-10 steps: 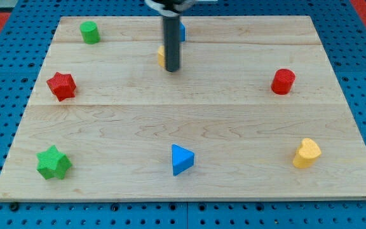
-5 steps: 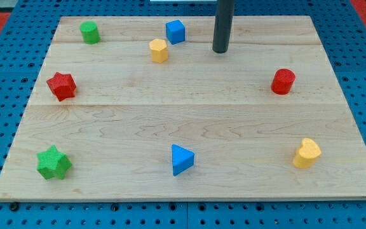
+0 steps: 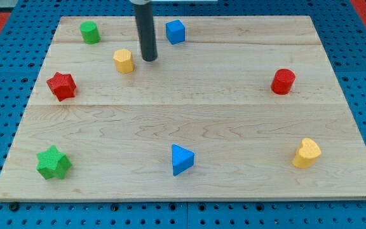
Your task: Slide the yellow hexagon in between the red star and green circle
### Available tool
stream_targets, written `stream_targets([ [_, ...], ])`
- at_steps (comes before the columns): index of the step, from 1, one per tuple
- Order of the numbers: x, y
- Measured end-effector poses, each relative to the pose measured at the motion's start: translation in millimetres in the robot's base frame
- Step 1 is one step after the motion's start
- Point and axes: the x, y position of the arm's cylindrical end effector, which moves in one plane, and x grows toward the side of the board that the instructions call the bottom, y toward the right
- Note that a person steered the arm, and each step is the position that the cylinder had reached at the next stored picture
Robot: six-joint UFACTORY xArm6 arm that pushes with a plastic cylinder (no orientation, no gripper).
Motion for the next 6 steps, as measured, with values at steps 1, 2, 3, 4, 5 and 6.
stream_targets([
  [1,5.9,-16.8],
  [2,-15.9,-62.5],
  [3,-20.4,-70.5],
  [4,-20.4,-64.4],
  [5,-11.5,-64.7],
  [6,-11.6,-85.6],
])
